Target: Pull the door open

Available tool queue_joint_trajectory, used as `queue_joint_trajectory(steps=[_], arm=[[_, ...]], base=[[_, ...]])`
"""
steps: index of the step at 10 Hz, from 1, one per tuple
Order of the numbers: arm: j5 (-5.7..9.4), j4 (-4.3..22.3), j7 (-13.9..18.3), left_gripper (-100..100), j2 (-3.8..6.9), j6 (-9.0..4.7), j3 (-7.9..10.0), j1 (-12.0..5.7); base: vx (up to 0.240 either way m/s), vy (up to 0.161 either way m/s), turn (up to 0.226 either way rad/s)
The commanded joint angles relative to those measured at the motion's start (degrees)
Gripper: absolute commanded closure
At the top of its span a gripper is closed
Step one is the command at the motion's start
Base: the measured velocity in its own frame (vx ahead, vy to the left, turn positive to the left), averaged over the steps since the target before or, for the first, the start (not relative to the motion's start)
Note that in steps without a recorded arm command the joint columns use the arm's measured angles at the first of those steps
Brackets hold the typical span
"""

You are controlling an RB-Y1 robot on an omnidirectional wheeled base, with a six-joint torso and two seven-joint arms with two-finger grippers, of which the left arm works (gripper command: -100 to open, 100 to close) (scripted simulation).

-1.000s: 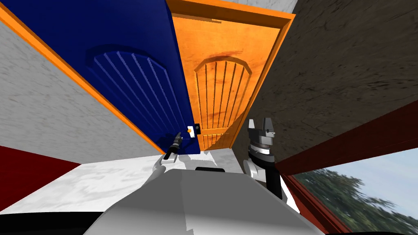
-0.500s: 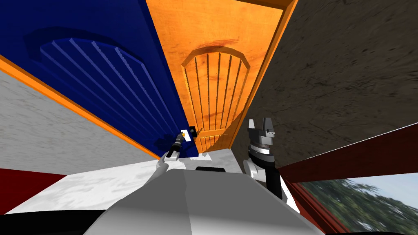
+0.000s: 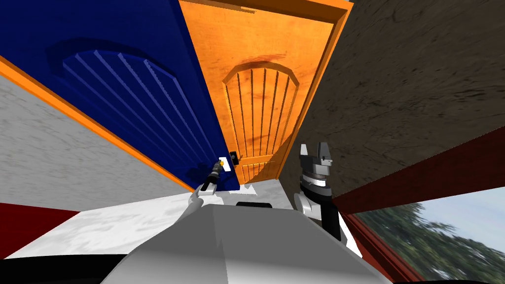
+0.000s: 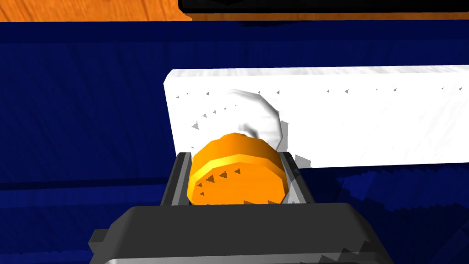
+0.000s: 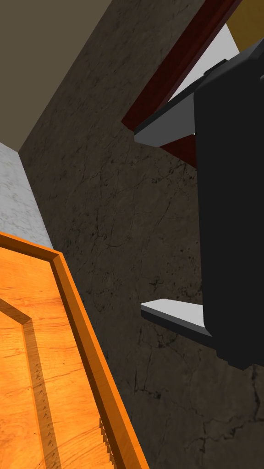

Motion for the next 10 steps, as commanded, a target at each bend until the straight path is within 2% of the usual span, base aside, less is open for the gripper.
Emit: queue_joint_trajectory(steps=[1, 4, 5, 10], arm=[[0.16, 0.9, 0.3, 100, 0.81, -0.09, 0.45, 0.81], [0.23, 0.4, 1.3, 100, 2.1, -0.31, -0.34, 1.94], [0.16, -0.1, 1.7, -100, 2.2, -0.8, -1.24, 1.79], [0.0, -4.1, 3.8, -100, 3.43, -0.94, -4.64, 3.37]], base=[[-0.184, 0.085, 0.006], [-0.218, 0.078, 0.021], [-0.233, 0.034, -0.082], [-0.185, -0.016, -0.055]])
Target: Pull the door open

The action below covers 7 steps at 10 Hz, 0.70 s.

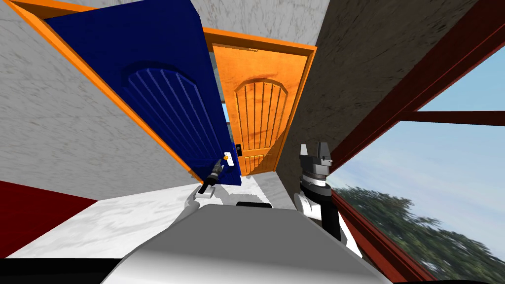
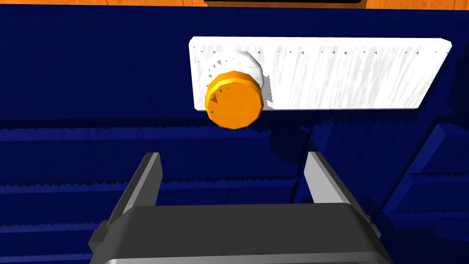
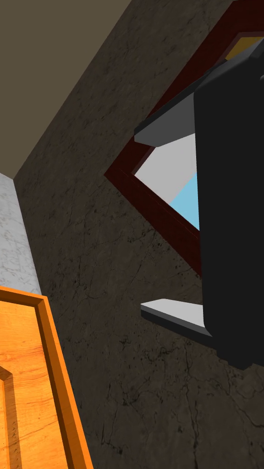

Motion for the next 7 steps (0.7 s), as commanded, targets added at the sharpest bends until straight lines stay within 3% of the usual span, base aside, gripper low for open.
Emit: queue_joint_trajectory(steps=[1, 2, 7], arm=[[-0.1, -0.5, 0.4, -100, 0.14, -0.33, -0.88, 0.22], [-0.04, -0.7, 0.3, -100, 0.14, 0.02, -0.52, 0.33], [7.96, 6.0, -7.2, -100, -0.29, -1.16, -4.97, -6.71]], base=[[-0.18, -0.011, -0.043], [-0.078, -0.01, -0.006], [0.024, 0.033, 0.012]])
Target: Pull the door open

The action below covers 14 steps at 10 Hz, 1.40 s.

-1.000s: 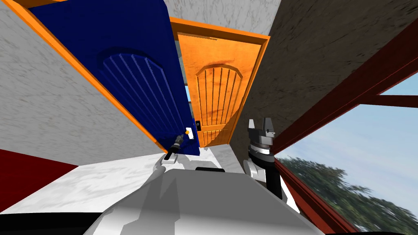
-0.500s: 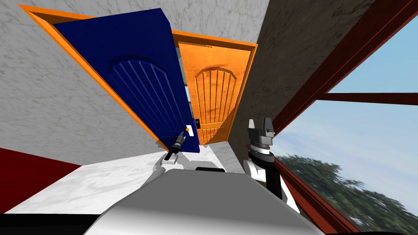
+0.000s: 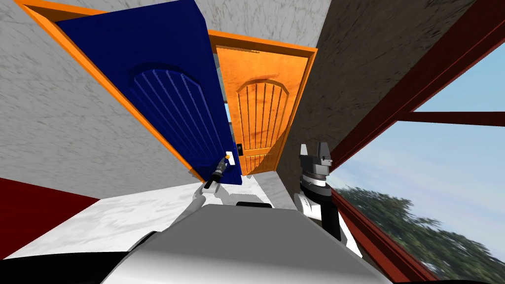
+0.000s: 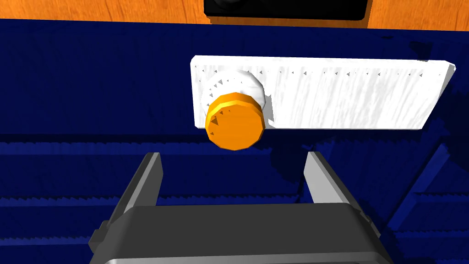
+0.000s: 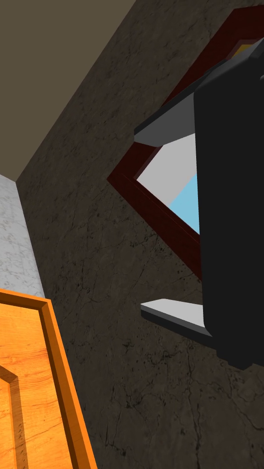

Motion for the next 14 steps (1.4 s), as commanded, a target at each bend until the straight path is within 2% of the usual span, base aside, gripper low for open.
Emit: queue_joint_trajectory(steps=[1, 2, 3, 4, 5, 6, 7, 10, 13, 14], arm=[[2.86, 2.9, -2.9, -100, -0.11, -0.71, -1.67, -2.77], [3.87, 3.0, -3.0, -100, -0.11, -0.71, -1.67, -2.77], [5.97, 4.6, -5.0, -100, -0.23, -0.97, -2.71, -4.5], [6.43, 4.6, -5.0, -100, -0.23, -0.97, -2.71, -4.5], [8.73, 6.3, -6.9, -100, -0.35, -1.24, -3.75, -6.24], [10.36, 8.0, -8.6, -100, -0.48, -1.49, -4.76, -7.93], [11.34, 8.0, -8.7, -100, -0.48, -1.49, -4.76, -7.93], [16.64, 12.2, -13.4, -100, -0.83, -2.13, -7.37, -12.3], [19.48, 14.9, -16.1, -100, -1.08, -2.53, -9.03, -14.94], [18.94, 14.0, -15.7, -100, -1.1, -2.22, -8.57, -14.29]], base=[[0.03, 0.046, 0.016], [0.021, 0.03, 0.002], [0.016, 0.027, 0.015], [0.013, 0.018, 0.002], [0.017, 0.02, 0.011], [0.022, 0.03, 0.014], [0.024, 0.023, 0.002], [0.03, 0.034, 0.01], [0.024, 0.022, 0.006], [0.011, 0.007, -0.002]])
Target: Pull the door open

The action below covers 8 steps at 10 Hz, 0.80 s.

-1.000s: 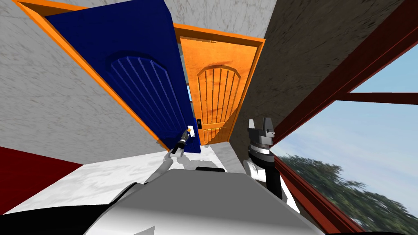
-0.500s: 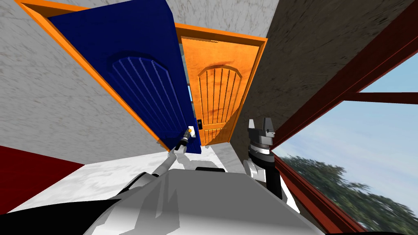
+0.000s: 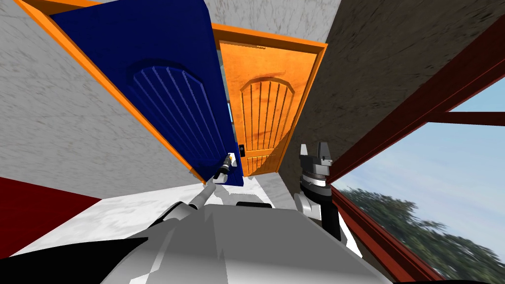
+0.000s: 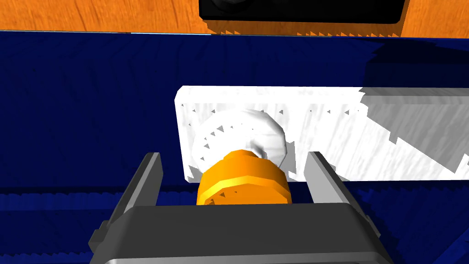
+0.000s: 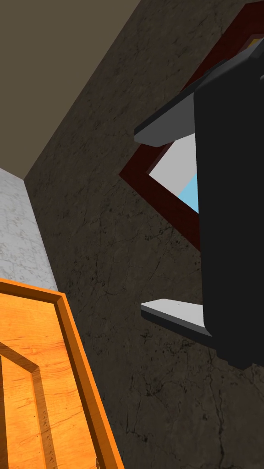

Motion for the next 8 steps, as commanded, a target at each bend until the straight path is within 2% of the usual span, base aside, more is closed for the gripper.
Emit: queue_joint_trajectory(steps=[1, 6, 7, 8], arm=[[-0.1, -0.1, 0.2, 100, 0.0, 0.02, 0.06, 0.1], [-0.1, -0.1, 0.2, 100, 0.0, 0.02, 0.06, 0.1], [0.25, -0.3, 1.1, 100, 1.04, -0.28, -1.17, 0.37], [0.34, -0.4, 1.3, 100, 1.33, -0.38, -1.49, 0.42]], base=[[0.0, 0.0, 0.0], [-0.001, -0.001, 0.0], [-0.122, 0.037, -0.159], [-0.17, 0.101, -0.16]])
